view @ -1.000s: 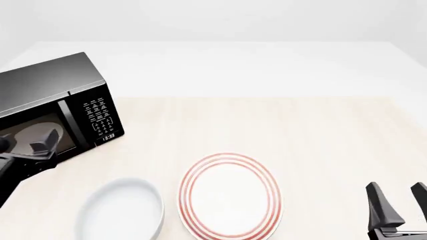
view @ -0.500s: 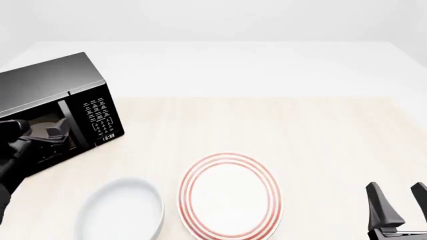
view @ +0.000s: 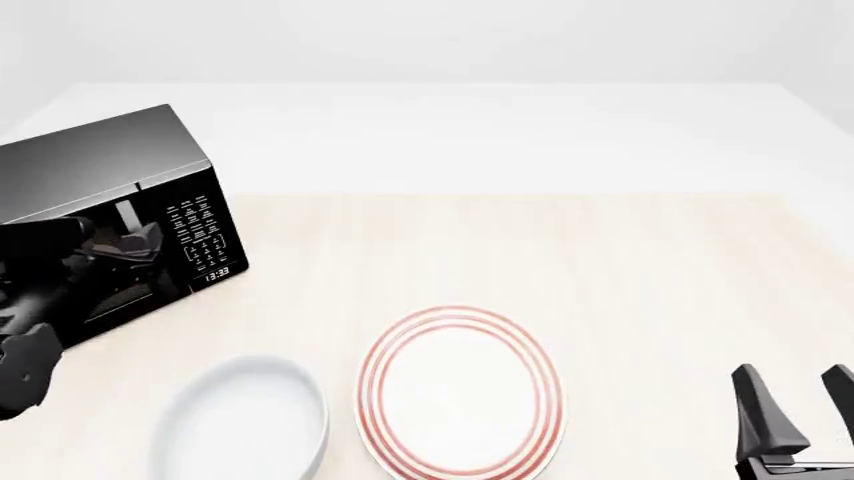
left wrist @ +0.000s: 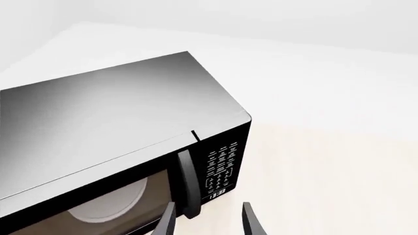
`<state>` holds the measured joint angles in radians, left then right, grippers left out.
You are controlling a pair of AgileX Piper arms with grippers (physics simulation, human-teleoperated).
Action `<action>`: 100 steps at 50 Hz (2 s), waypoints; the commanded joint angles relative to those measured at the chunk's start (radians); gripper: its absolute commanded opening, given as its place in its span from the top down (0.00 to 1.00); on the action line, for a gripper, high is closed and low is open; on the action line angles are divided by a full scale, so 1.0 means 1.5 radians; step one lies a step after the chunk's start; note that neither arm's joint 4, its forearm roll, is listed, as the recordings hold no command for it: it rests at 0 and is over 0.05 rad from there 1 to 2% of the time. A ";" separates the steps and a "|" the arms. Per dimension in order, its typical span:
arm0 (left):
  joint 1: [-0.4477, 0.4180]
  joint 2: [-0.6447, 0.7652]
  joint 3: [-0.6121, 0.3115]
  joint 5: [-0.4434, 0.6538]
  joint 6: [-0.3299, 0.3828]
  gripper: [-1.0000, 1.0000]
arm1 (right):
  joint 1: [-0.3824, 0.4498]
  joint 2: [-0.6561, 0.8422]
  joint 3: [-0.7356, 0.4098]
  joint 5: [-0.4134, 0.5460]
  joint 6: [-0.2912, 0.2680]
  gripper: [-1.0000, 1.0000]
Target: Open the microwave.
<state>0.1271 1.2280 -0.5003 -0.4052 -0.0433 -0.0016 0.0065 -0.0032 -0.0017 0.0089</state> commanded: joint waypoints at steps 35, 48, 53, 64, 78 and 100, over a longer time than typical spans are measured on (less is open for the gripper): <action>0.013 0.135 -0.027 -0.068 -0.016 0.00 | 0.000 0.000 0.000 0.000 0.000 0.00; 0.001 0.182 -0.052 -0.081 -0.019 0.00 | 0.000 0.000 0.000 0.000 0.000 0.00; 0.005 0.188 -0.052 -0.085 -0.021 0.00 | 0.000 0.000 0.000 0.000 0.000 0.00; 0.007 0.218 -0.053 -0.103 -0.028 0.00 | 0.000 0.000 0.000 0.000 0.000 0.00; 0.016 0.235 -0.056 -0.112 -0.028 0.00 | 0.000 0.000 0.000 0.000 0.000 0.00; 0.018 0.277 -0.068 -0.130 -0.037 0.00 | 0.000 0.000 0.000 0.000 0.000 0.00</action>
<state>0.1544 1.6189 -0.5956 -0.5893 -0.0941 -0.0017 0.0065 -0.0032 -0.0017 0.0089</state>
